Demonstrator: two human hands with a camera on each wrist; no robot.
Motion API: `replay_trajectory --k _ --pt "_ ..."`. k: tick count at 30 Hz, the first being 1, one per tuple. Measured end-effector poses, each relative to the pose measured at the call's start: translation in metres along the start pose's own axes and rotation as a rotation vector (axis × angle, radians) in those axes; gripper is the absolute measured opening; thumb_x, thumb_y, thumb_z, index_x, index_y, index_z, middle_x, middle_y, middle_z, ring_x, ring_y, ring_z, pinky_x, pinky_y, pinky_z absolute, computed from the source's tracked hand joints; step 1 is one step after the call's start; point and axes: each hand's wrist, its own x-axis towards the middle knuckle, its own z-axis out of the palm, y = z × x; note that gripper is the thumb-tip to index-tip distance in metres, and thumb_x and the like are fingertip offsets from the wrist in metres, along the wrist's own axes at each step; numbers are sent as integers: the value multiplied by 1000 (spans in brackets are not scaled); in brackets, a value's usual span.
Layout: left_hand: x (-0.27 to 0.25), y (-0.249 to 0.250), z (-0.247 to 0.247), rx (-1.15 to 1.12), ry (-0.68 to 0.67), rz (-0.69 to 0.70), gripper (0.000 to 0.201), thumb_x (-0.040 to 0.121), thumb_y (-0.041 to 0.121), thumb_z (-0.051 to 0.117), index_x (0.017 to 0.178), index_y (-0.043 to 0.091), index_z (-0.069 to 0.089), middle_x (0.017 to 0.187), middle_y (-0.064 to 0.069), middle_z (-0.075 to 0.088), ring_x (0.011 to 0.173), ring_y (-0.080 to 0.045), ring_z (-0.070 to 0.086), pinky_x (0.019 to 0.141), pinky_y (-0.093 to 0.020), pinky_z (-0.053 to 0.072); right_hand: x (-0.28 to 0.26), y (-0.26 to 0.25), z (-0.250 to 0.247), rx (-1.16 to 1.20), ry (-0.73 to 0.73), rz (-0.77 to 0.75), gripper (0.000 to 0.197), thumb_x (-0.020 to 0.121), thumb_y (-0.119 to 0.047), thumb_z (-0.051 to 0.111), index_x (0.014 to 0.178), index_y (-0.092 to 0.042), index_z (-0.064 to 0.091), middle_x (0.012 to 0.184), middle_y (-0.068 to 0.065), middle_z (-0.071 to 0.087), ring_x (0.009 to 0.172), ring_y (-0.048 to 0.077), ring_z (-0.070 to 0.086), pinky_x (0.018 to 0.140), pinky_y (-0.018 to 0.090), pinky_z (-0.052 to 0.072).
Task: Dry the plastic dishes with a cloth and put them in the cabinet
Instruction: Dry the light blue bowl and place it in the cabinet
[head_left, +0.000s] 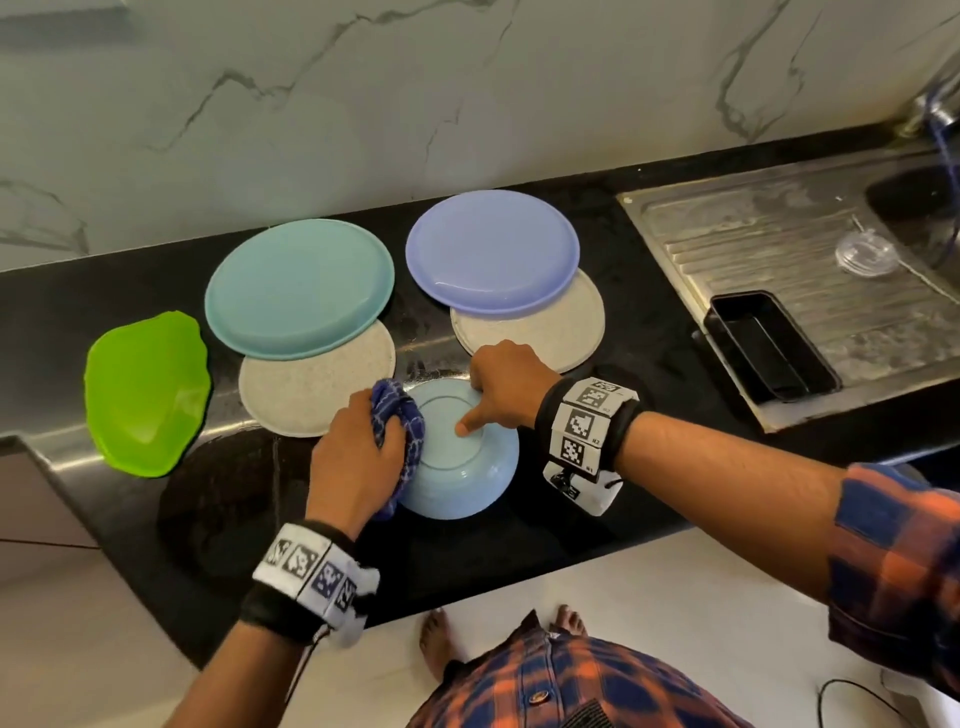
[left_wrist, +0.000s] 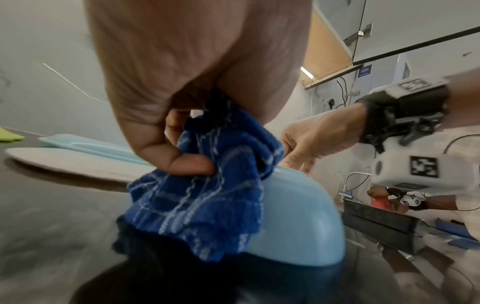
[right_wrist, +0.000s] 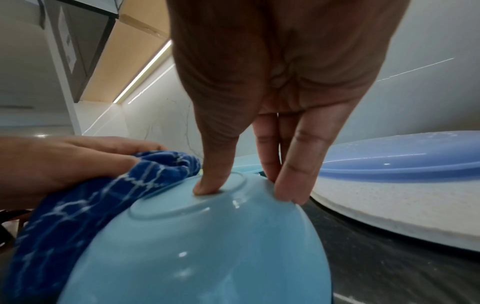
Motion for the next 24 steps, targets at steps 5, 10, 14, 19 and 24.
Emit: replay_trajectory --k 5,10,14,19,24 --pt "-58 4 15 -104 86 -28 46 92 32 61 134 24 45 121 -4 55 109 -26 58 86 -32 40 0 7 5 21 17 -9 58 65 -62 83 61 -13 51 60 3 53 59 20 48 53 31 32" --pt "-81 24 34 10 67 96 56 82 34 70 132 24 47 112 0 52 93 -21 58 78 -36 50 -3 18 6 154 47 37 44 63 -59 86 78 -22 67 81 -5 65 77 17 59 65 30 41" --pt "-82 41 39 96 70 105 54 82 41 66 131 28 48 109 3 53 89 -20 59 74 -34 51 -21 29 12 342 41 33 56 78 -53 78 122 -20 68 116 1 69 102 15 64 94 35 51" --pt "-68 65 37 29 101 56 47 93 45 58 133 23 49 117 1 55 104 -20 57 82 -29 39 -73 41 35 707 268 -18 34 85 -46 73 115 -32 67 99 -10 66 88 5 63 87 31 55" --pt "-53 80 30 -279 0 -84 45 103 45 38 140 21 46 129 -5 58 107 -18 61 86 -35 53 -98 47 58 699 180 -162 66 77 -52 79 135 -38 50 119 -11 54 107 3 57 97 28 50"
